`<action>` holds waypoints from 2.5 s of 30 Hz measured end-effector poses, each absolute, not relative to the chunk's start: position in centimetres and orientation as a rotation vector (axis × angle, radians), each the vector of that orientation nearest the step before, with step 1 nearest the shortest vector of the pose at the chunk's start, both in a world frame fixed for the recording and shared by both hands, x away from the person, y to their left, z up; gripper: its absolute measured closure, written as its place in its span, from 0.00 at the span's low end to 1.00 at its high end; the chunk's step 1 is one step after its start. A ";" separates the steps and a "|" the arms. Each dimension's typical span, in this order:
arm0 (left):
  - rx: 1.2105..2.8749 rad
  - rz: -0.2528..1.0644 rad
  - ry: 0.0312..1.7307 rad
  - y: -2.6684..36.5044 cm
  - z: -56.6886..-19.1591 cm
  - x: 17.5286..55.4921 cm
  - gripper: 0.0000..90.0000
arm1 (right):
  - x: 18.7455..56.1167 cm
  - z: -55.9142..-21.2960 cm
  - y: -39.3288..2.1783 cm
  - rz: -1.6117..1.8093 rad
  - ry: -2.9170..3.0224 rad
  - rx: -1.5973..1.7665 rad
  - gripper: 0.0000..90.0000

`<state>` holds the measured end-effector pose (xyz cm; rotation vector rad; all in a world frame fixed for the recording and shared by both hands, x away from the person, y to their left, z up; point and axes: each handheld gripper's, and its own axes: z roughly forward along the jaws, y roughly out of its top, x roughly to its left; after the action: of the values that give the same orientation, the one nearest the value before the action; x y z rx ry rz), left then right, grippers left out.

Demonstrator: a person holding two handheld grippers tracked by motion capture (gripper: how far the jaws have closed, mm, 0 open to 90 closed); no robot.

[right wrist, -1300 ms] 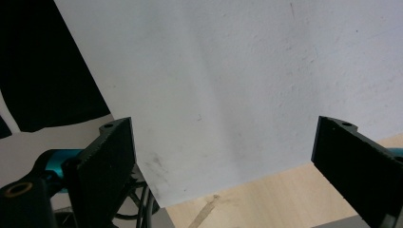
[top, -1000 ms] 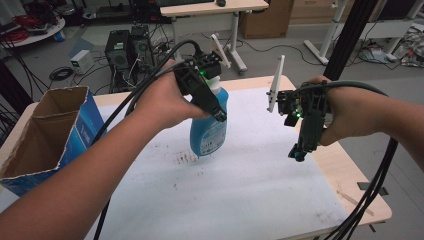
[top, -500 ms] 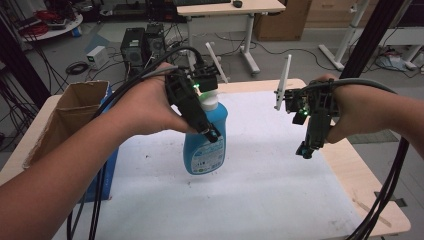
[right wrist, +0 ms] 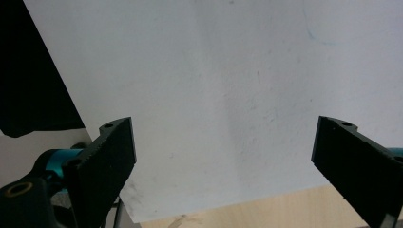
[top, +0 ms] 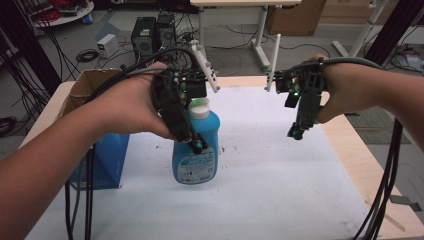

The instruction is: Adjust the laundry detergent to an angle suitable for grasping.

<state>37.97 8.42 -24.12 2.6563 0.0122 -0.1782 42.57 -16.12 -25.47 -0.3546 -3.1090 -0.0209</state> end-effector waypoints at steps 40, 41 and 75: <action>2.584 -0.196 -0.507 10.0 -29.5 36.3 0.43 | 45.9 -26.2 -12.8 0.007 -3.108 -0.331 0.07; 2.584 -0.196 -0.507 10.0 -29.5 36.3 0.43 | 45.9 -26.3 -12.8 0.009 -3.108 -0.335 0.07; 2.558 -0.243 -0.476 9.7 -31.1 35.8 0.40 | 46.1 -26.7 -13.5 -0.007 -3.092 -0.370 0.07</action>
<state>35.76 9.74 -31.08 2.5578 -0.4756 -0.2431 46.10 -13.50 -26.72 -0.3702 -3.0918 -0.0065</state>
